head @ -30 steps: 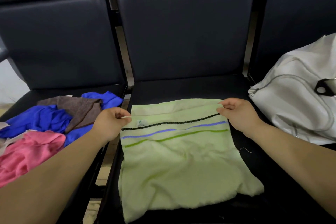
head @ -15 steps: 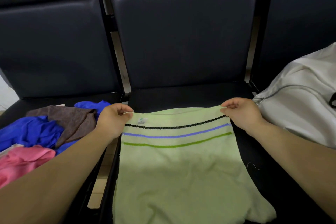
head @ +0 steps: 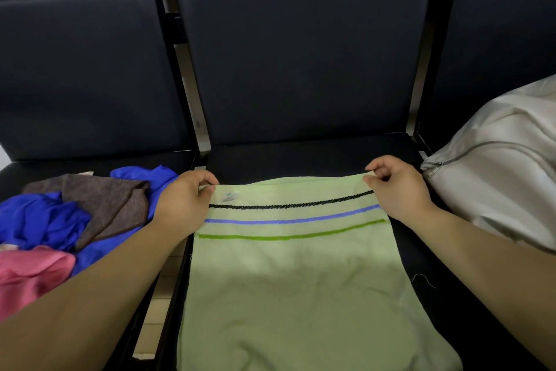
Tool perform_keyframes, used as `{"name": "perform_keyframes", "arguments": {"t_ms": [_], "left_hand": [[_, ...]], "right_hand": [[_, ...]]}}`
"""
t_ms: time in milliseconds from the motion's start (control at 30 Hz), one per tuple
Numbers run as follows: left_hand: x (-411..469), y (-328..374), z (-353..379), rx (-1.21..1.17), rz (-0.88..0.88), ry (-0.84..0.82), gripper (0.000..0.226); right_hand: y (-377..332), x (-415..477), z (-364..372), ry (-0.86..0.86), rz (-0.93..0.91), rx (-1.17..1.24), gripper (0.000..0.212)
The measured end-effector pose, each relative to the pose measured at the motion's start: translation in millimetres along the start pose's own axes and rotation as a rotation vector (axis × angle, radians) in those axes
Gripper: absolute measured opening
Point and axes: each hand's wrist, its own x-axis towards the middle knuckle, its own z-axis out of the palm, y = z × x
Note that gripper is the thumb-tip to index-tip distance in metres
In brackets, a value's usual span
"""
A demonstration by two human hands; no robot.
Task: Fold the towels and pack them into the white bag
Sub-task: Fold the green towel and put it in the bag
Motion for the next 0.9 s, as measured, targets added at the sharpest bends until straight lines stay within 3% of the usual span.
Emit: {"name": "perform_keyframes", "arguments": {"t_ms": [233, 400, 667, 900], "left_hand": [[2.9, -0.8, 8.2, 0.0, -0.024, 0.044, 0.014], [7.1, 2.6, 9.0, -0.034, -0.063, -0.062, 0.009], [7.5, 1.6, -0.6, 0.016, -0.074, -0.148, 0.018], [-20.3, 9.7, -45.8, -0.203, -0.064, -0.089, 0.02]], "right_hand": [[4.4, 0.3, 5.3, 0.015, -0.045, -0.073, 0.012], [2.5, 0.3, 3.7, -0.007, -0.066, -0.23, 0.012], [-5.7, -3.1, -1.3, -0.182, -0.117, -0.397, 0.013], [-22.8, -19.1, -39.0, -0.226, -0.058, -0.134, 0.019]]}}
